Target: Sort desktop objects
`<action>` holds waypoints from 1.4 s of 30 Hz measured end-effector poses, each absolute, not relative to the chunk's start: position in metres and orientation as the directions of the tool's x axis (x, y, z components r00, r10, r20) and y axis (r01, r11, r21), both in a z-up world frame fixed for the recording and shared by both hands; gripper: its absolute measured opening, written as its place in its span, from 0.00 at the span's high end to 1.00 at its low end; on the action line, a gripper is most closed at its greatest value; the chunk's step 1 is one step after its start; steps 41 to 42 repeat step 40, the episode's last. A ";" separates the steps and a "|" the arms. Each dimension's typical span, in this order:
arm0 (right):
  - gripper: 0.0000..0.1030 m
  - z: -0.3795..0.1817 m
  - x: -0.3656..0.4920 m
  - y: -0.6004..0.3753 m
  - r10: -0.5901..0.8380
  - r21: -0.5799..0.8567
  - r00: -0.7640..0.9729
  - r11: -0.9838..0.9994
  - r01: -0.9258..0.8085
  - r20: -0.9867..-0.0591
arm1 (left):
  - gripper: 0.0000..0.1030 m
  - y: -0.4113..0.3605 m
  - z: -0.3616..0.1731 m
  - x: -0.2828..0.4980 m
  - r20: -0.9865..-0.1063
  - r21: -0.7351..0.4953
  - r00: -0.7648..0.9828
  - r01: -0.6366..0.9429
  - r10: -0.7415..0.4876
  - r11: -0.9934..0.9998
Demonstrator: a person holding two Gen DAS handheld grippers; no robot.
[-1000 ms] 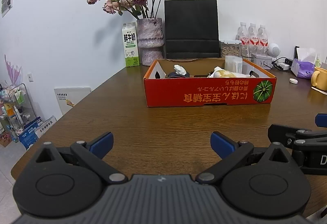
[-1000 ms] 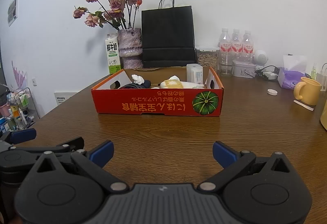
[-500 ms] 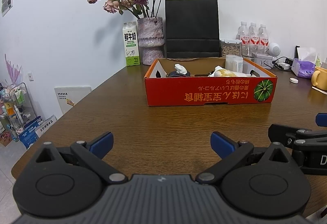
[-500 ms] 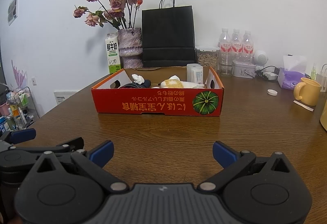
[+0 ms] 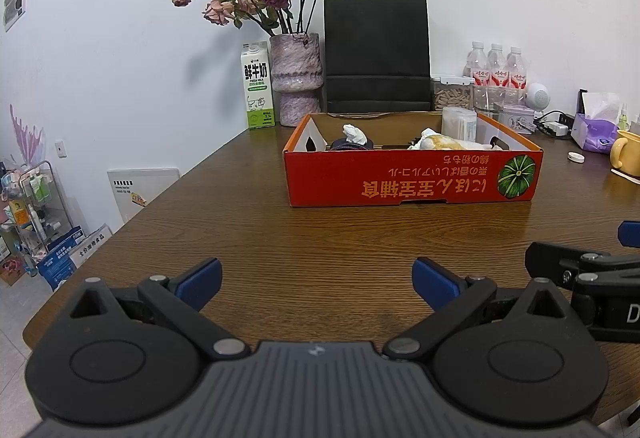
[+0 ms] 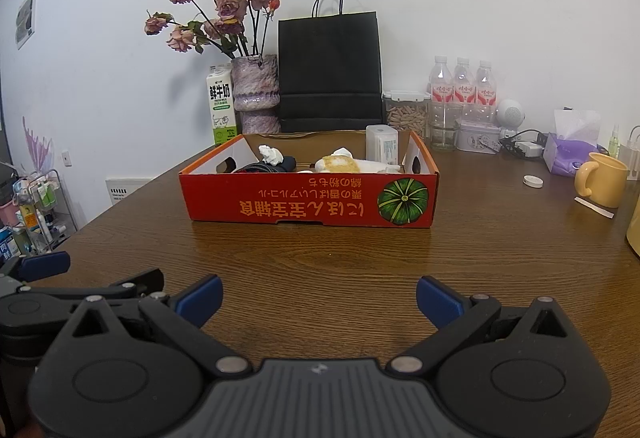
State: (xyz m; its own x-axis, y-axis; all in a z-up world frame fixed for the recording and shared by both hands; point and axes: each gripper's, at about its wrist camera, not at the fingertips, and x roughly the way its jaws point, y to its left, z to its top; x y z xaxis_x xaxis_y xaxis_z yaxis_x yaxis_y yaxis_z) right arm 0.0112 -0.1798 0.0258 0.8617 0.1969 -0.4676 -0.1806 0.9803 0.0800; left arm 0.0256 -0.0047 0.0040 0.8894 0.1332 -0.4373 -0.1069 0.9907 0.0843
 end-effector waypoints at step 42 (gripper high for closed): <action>0.00 0.027 0.011 -0.180 0.194 0.082 0.864 0.981 -0.176 -0.465 | 0.00 -0.001 0.008 0.022 -0.420 0.078 0.899 -0.103 0.126 0.992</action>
